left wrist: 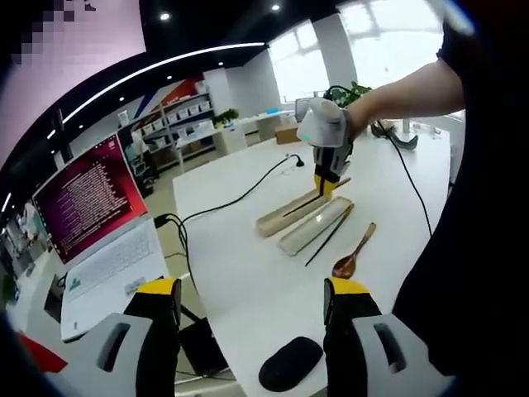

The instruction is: Arrange the utensils inside the cutlery case until each visible utensil rests in its matching compartment.

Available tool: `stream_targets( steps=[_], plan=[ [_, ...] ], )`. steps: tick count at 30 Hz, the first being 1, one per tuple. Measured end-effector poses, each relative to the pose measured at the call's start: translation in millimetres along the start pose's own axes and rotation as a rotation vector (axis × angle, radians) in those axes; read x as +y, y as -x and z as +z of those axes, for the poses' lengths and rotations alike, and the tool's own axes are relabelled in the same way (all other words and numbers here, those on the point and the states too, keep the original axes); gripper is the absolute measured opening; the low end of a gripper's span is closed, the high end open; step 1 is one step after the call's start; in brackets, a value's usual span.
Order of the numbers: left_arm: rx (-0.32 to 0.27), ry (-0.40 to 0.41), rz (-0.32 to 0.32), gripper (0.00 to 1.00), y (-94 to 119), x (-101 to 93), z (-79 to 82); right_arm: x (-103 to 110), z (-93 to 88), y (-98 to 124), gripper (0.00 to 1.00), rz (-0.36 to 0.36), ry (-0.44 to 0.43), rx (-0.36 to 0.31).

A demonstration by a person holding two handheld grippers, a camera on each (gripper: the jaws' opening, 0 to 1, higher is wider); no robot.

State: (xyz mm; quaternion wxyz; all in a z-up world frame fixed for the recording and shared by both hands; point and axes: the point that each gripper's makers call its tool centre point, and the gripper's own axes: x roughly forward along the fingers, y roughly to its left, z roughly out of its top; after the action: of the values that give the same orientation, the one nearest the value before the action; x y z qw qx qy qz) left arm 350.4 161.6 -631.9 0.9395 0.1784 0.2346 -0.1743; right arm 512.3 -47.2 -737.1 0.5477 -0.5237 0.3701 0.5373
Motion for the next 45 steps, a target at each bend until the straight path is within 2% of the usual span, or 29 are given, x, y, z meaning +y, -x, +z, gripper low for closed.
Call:
stream_targets(
  steps=[6, 11, 18, 30, 39, 45],
  plan=[
    [-0.008, 0.013, 0.005, 0.72, -0.5, 1.3, 0.1, -5.3, -1.3, 0.1, 0.0, -0.004, -0.002, 0.004],
    [0.007, 0.014, -0.012, 0.72, -4.8, -2.8, -5.3, -11.8, -2.8, -1.9, 0.0, -0.008, -0.008, 0.007],
    [0.007, 0.021, -0.025, 0.72, -10.0, -4.2, -4.6, -23.8, -3.2, -2.9, 0.0, -0.015, -0.014, 0.01],
    [0.017, 0.046, -0.032, 0.71, -17.1, -6.9, -10.3, -40.4, -1.1, -19.5, 0.0, -0.02, -0.043, 0.0],
    [0.019, 0.048, -0.04, 0.7, -23.0, -5.7, -8.3, -48.7, -1.4, -33.2, 0.0, -0.027, -0.063, 0.005],
    [-0.001, 0.023, -0.03, 0.69, -27.1, -2.3, -1.3, -56.7, -5.1, -41.0, 0.0, -0.064, -0.048, 0.025]
  ],
)
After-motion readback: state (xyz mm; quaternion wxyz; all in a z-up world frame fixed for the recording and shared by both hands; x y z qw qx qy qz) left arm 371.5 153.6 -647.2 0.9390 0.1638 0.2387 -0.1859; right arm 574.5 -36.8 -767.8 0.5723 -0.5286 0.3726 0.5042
